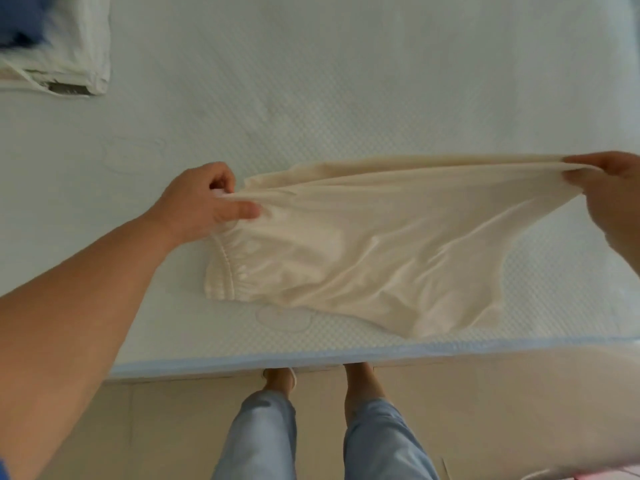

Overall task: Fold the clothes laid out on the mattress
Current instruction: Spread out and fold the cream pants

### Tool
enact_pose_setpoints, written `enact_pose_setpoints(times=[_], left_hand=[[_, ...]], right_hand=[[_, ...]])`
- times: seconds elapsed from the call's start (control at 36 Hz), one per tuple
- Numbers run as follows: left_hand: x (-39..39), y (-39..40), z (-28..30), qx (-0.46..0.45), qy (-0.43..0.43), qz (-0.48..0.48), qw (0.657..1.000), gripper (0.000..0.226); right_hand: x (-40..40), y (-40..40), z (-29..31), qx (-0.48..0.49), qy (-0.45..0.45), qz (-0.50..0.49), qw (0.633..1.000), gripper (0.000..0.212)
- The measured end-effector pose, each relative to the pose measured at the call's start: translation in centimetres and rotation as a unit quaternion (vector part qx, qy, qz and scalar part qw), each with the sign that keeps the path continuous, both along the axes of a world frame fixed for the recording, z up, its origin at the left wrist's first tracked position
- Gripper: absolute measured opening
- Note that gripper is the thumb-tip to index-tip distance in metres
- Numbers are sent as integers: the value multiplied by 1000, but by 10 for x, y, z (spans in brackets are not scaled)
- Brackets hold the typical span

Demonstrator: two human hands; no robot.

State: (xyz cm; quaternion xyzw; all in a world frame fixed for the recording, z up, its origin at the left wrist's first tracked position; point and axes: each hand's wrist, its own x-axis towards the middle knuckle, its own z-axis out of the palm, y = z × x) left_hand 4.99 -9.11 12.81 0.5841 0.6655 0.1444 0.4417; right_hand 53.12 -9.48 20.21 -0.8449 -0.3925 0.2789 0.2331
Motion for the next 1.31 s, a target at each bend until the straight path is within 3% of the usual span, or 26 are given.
enact_pose_setpoints(times=[0.11,0.22,0.33,0.5,0.67,0.75,0.89,1.03,1.17,1.31], left_hand=[[-16,-19,57,-41,19,-51,998,56],[-30,-29,104,-49,114,-180,976,30],[-39,-41,134,-49,192,-252,947,26],[-57,-62,165,-59,45,-81,994,11],[-72,-63,171,-108,-13,-18,994,19],[-71,-42,160,-126,2,-3,992,20],[-57,7,99,-106,179,-13,978,13],[-45,50,22,-32,340,41,939,28],[-30,89,-24,6,374,126,919,33],[-23,116,-50,7,396,146,907,34]], right_hand=[[-5,-30,42,16,29,4,999,17],[-12,-50,84,15,57,-4,998,40],[-22,-60,120,-2,83,-15,996,34],[-25,-75,150,-12,78,15,997,24],[-23,-80,157,-28,148,-9,989,28],[-27,-54,140,-59,155,-12,986,30],[-47,9,69,-109,81,15,991,25],[-60,86,-23,-93,3,39,995,19],[-69,151,-84,-75,6,42,996,22],[-66,188,-119,-67,-5,68,995,25]])
